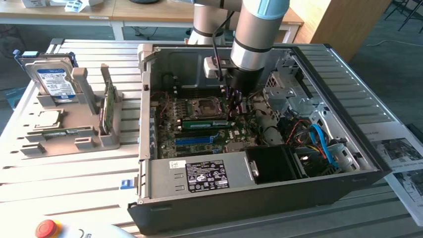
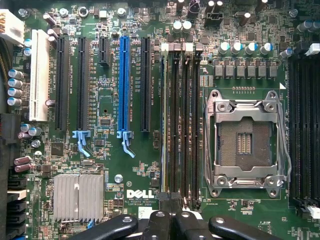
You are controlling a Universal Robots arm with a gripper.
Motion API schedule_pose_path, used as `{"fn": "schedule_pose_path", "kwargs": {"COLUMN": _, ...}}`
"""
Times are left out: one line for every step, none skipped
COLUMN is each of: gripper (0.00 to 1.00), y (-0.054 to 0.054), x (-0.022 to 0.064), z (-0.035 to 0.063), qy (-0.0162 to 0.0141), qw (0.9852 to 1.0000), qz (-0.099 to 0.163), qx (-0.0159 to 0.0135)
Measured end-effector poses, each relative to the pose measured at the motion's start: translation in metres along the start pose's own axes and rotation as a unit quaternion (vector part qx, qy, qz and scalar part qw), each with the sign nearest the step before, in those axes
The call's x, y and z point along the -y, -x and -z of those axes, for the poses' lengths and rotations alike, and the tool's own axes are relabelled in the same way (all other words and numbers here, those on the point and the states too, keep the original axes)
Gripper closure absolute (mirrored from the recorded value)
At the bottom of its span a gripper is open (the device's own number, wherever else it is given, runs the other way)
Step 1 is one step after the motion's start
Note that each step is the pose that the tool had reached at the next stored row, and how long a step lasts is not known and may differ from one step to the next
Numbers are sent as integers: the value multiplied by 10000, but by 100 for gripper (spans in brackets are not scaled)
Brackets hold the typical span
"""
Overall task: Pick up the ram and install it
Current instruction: 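Press down the ram until it locks into place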
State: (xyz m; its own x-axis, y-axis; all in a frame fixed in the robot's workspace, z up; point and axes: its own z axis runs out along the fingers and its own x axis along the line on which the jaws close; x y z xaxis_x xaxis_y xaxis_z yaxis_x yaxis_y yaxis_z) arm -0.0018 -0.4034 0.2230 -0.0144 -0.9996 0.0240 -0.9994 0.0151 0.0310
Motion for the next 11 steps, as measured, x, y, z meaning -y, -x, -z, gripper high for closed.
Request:
{"fn": "schedule_pose_path", "kwargs": {"gripper": 90, "y": 0, "x": 0, "z": -1, "qy": 0, "qw": 10000, "qz": 0, "qx": -1}}
{"fn": "schedule_pose_path", "kwargs": {"gripper": 90, "y": 0, "x": 0, "z": -1, "qy": 0, "qw": 10000, "qz": 0, "qx": -1}}
{"fn": "schedule_pose_path", "kwargs": {"gripper": 90, "y": 0, "x": 0, "z": -1, "qy": 0, "qw": 10000, "qz": 0, "qx": -1}}
{"fn": "schedule_pose_path", "kwargs": {"gripper": 90, "y": 0, "x": 0, "z": -2, "qy": 0, "qw": 10000, "qz": 0, "qx": -1}}
{"fn": "schedule_pose_path", "kwargs": {"gripper": 90, "y": 0, "x": 0, "z": -2, "qy": 0, "qw": 10000, "qz": 0, "qx": 0}}
{"fn": "schedule_pose_path", "kwargs": {"gripper": 90, "y": 0, "x": 0, "z": -2, "qy": 0, "qw": 10000, "qz": 0, "qx": 0}}
{"fn": "schedule_pose_path", "kwargs": {"gripper": 90, "y": 1, "x": 0, "z": -1, "qy": -1, "qw": 10000, "qz": 0, "qx": 1}}
{"fn": "schedule_pose_path", "kwargs": {"gripper": 90, "y": 1, "x": 0, "z": 2, "qy": -1, "qw": 10000, "qz": 0, "qx": 3}}
{"fn": "schedule_pose_path", "kwargs": {"gripper": 90, "y": 1, "x": 0, "z": 5, "qy": -1, "qw": 10000, "qz": 0, "qx": 4}}
{"fn": "schedule_pose_path", "kwargs": {"gripper": 90, "y": 1, "x": 0, "z": 9, "qy": -1, "qw": 10000, "qz": 0, "qx": 4}}
{"fn": "schedule_pose_path", "kwargs": {"gripper": 90, "y": 0, "x": -1, "z": 16, "qy": 0, "qw": 10000, "qz": 0, "qx": 1}}
